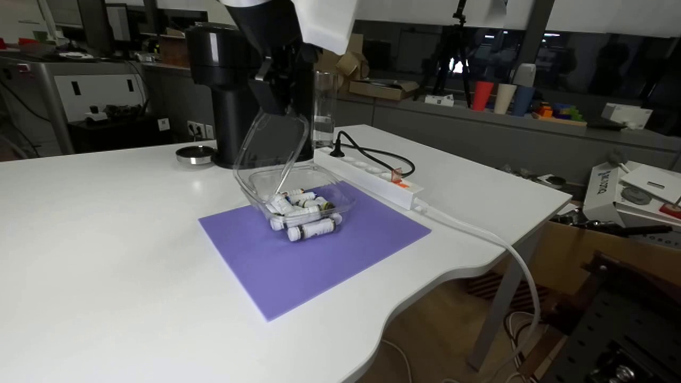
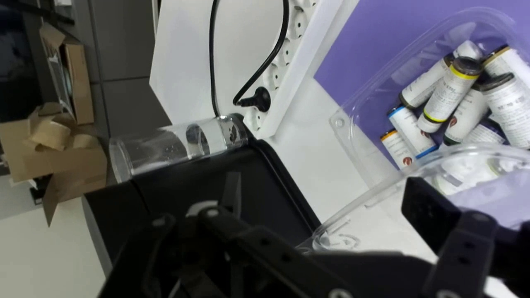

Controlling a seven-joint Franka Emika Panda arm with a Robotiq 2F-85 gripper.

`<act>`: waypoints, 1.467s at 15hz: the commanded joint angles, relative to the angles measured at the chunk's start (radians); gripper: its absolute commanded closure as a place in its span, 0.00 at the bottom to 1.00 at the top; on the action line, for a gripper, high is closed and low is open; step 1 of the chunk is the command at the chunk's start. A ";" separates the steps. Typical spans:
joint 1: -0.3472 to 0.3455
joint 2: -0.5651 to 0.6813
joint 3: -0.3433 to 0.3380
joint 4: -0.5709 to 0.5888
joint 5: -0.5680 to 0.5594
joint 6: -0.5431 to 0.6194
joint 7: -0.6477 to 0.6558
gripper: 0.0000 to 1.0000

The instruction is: Close the lid of the box on the table

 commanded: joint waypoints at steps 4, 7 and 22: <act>-0.113 0.139 -0.104 0.063 0.130 0.245 -0.080 0.00; -0.169 0.212 -0.114 0.080 0.274 0.395 -0.178 0.00; -0.141 0.076 0.051 -0.009 1.226 0.288 -0.926 0.00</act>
